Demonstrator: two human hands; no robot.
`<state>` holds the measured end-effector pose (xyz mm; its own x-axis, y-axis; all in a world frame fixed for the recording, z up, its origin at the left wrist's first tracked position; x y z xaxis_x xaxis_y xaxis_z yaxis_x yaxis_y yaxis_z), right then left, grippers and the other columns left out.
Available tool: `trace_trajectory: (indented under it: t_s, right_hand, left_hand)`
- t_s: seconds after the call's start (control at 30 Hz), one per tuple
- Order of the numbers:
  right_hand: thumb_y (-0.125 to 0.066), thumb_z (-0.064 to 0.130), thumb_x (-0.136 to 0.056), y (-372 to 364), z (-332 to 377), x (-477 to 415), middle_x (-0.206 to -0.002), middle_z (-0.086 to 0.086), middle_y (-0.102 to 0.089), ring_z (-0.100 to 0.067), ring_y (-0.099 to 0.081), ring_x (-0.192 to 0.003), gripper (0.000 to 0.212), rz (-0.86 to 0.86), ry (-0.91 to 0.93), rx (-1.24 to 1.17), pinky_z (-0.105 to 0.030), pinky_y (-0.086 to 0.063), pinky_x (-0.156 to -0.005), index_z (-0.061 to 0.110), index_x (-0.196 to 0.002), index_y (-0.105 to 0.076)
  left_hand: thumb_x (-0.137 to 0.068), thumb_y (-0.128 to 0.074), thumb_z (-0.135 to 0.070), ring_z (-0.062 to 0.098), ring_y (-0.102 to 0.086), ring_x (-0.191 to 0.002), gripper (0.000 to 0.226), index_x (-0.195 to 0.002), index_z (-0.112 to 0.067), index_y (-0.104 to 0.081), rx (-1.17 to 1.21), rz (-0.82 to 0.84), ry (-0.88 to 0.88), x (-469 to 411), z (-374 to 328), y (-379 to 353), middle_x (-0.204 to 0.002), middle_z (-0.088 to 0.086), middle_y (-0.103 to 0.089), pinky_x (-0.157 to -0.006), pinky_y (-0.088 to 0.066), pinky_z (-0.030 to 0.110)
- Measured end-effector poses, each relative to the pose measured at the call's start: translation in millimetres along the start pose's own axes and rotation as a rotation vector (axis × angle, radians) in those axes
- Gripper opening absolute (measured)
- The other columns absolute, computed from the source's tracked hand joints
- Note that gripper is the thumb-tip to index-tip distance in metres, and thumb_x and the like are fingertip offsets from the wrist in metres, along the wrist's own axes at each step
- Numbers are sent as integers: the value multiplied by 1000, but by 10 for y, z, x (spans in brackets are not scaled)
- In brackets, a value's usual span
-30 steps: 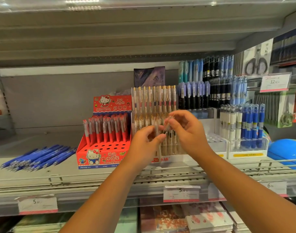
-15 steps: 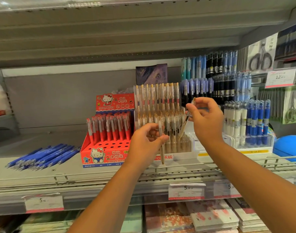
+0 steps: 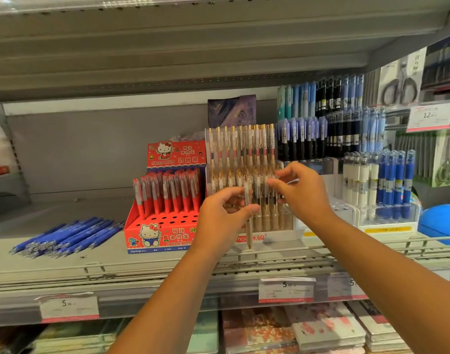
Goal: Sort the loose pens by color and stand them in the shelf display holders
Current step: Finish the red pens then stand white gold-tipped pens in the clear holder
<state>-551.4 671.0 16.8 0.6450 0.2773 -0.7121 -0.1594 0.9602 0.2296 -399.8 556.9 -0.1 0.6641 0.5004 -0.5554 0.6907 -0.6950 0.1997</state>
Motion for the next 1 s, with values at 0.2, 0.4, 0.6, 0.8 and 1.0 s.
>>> trace_trajectory:
  t_s: [0.2, 0.4, 0.6, 0.8, 1.0]
  right_hand:
    - [-71, 34, -88, 91, 26, 83, -91, 8, -67, -6, -62, -80, 16, -16, 90, 159, -32, -55, -77, 25, -101, -71]
    - [-67, 22, -92, 132, 263, 217, -102, 9, -65, -1, -61, -89, 19, 2, 256, -51, -12, -47, -69, 20, -110, -70]
    - [-75, 16, -85, 102, 381, 265, -91, 10, -69, -3, -66, -85, 21, 69, 249, -221, -18, -55, -74, 22, -104, -66]
    - [-70, 10, -89, 291, 199, 55, -93, -2, -70, -18, -72, -84, 23, -95, 33, -427, -31, -61, -63, 18, -110, -69]
    - [-66, 16, -93, 410, -49, -74, -102, -5, -69, -18, -70, -92, 23, -238, 6, -330, -25, -60, -64, 21, -116, -65]
  left_hand:
    - [-77, -82, -17, 26, -69, -90, 47, -122, -17, -66, 30, 6, 16, -2, 3, 1, -88, 1, -66, -74, -62, 40]
    - [-72, -86, -14, 14, -66, -68, 46, -103, -38, -63, 68, 27, -32, -62, -60, -66, -76, -9, -65, -68, -61, 37]
    - [-73, -85, -11, 6, -62, -66, 40, -93, -33, -57, -117, 20, -212, -166, -241, -242, -78, -8, -63, -64, -57, 31]
    - [-66, -87, -45, 8, -47, -113, 76, -128, -33, -44, -721, 127, -515, -323, -359, -289, -122, -11, -49, -93, -41, 26]
    - [-71, -82, -48, 29, -32, -140, 101, -149, -39, -19, -1154, 180, -439, -629, -265, -267, -157, 2, -28, -110, -27, 54]
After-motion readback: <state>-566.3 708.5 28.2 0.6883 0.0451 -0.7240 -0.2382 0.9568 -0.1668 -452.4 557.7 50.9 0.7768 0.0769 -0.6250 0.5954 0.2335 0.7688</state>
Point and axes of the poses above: each hand's wrist, its own x-axis away from the middle knuckle, its own y-axis out of the back of the hand, z = x × y, the point moved 2 cm from there along -x, towards the middle knuckle
